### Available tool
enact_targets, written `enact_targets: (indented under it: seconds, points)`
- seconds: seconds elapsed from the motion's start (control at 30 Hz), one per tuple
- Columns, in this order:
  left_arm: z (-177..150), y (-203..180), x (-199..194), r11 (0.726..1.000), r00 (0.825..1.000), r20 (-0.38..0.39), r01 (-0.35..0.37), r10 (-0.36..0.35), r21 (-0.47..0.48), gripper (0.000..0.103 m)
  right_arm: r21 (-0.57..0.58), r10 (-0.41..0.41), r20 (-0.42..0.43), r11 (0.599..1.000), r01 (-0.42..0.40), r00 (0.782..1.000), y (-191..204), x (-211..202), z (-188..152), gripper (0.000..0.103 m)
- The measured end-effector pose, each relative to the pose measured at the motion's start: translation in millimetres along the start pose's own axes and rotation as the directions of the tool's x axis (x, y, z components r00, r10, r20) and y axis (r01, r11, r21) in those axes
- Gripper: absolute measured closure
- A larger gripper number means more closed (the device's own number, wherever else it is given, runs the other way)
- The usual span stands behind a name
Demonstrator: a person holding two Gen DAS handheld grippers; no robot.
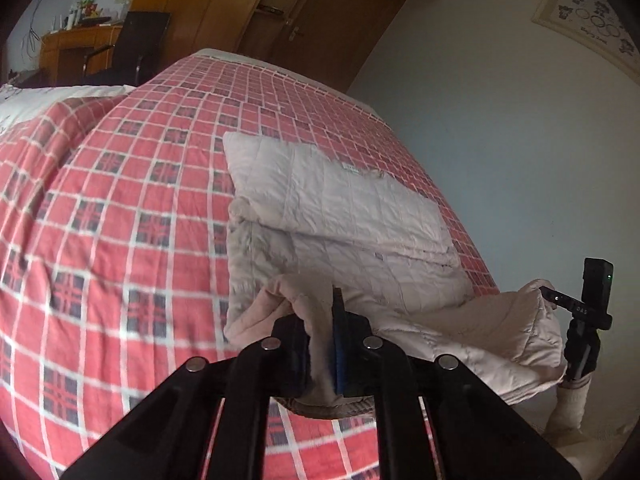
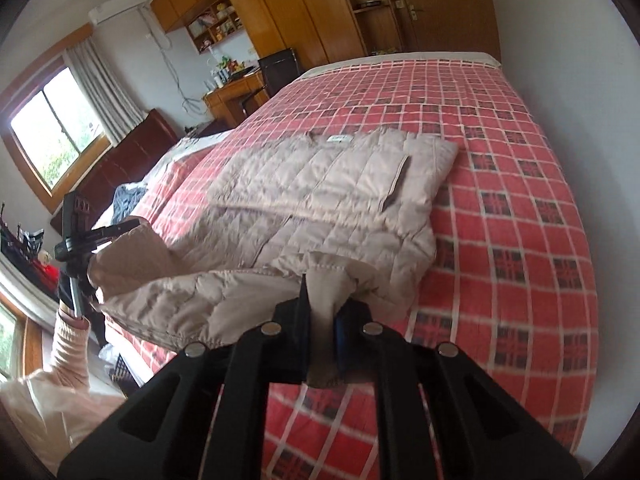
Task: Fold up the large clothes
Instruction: 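Lift the hem with both tools and fold it toward the collar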
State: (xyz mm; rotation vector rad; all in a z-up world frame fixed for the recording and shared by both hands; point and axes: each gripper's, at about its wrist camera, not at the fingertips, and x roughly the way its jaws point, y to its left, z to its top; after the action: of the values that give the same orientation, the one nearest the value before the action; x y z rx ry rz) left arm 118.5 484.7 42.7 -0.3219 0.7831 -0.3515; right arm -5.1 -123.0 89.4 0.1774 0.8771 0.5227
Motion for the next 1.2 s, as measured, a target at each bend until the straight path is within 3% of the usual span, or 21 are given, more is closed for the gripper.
enact_targets:
  seconds: [0.27,0.6,0.7,0.93,1.03,1.07,1.1,1.2]
  points:
    - [69.4,29.8,53.0,0.998,1.0,0.017,0.021,-0.02,-0.062,0.094,0.123,-0.004,-0.038,0.992,0.009,0.999,-45.5,45.3,56.9,0.095]
    - [113.8,65.0,137.9,0.988,0.995,-0.094,0.0,-0.015,-0.156,0.093,0.287,0.017,-0.152,0.958,0.028,0.988,-106.1,125.7,91.9,0.094]
    - [121.2,74.1,151.3,0.98,0.991,-0.126,0.014,-0.039,-0.198,0.089,0.342,0.046,-0.173,0.94,0.016,0.984,-120.4,140.0,94.9,0.089]
    - [131.5,94.4,138.6,0.931,0.97,-0.106,0.175,-0.219,-0.319,0.076,0.397,0.125,-0.134,0.916,-0.062,0.983,-130.7,131.2,97.1,0.072]
    - [132.1,109.1,117.1,0.865,0.94,-0.014,0.307,-0.34,-0.396,0.064,0.404,0.14,-0.114,0.911,-0.083,0.984,-131.8,125.7,99.3,0.067]
    - [132.2,114.6,109.0,0.85,0.936,0.022,0.327,-0.35,-0.412,0.063,0.41,0.146,-0.113,0.908,-0.088,0.983,-132.7,125.0,99.1,0.065]
    - [134.7,116.7,102.8,0.852,0.942,0.044,0.321,-0.334,-0.413,0.063,0.417,0.151,-0.112,0.904,-0.092,0.982,-132.7,124.1,99.1,0.063]
    - [134.3,122.2,84.2,0.891,0.97,0.055,0.24,-0.237,-0.384,0.063,0.417,0.15,-0.086,0.903,-0.101,0.985,-133.4,117.7,99.4,0.055]
